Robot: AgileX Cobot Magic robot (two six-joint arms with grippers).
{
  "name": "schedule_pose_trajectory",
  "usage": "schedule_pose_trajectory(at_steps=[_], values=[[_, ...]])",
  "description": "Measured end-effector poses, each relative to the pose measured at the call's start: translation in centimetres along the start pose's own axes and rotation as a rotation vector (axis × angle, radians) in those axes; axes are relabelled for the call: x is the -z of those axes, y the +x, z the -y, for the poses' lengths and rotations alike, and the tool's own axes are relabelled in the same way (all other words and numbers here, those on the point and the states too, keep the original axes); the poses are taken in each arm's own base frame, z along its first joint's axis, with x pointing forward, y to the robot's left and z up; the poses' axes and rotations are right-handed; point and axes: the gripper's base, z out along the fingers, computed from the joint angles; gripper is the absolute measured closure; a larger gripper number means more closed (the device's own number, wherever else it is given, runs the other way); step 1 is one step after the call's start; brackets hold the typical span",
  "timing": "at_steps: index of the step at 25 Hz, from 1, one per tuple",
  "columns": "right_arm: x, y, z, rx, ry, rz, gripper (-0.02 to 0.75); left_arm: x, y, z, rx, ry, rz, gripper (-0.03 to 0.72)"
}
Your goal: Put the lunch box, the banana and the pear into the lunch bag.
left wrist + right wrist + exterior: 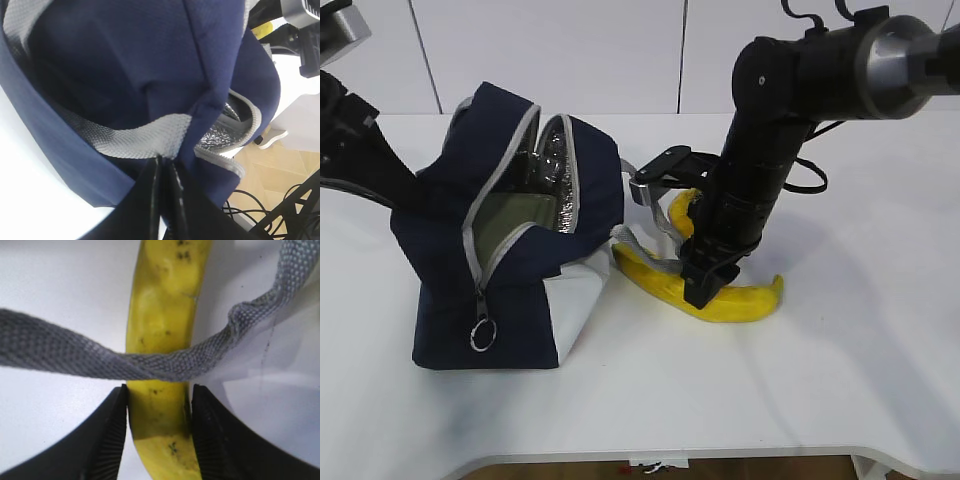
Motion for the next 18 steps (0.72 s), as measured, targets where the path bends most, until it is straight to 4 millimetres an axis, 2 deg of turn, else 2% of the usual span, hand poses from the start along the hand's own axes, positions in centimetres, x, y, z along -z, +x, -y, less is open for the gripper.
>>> schedule_pose_trajectory(at_steps=[4, 9, 18], values=[[-0.1, 0.0, 0.0, -0.001, -0.006, -0.005, 0.427, 0.0, 0.0, 0.0, 0.0, -0.001, 0.0, 0.694], [-0.1, 0.3, -0.3, -0.007, -0.035, -0.03, 0.477, 0.0, 0.0, 0.0, 0.0, -0.001, 0.0, 0.694], [0.0, 0.3, -1.3, -0.043, -0.15, -0.054, 0.482, 0.0, 0.0, 0.0, -0.001, -0.002, -0.001, 0.694]])
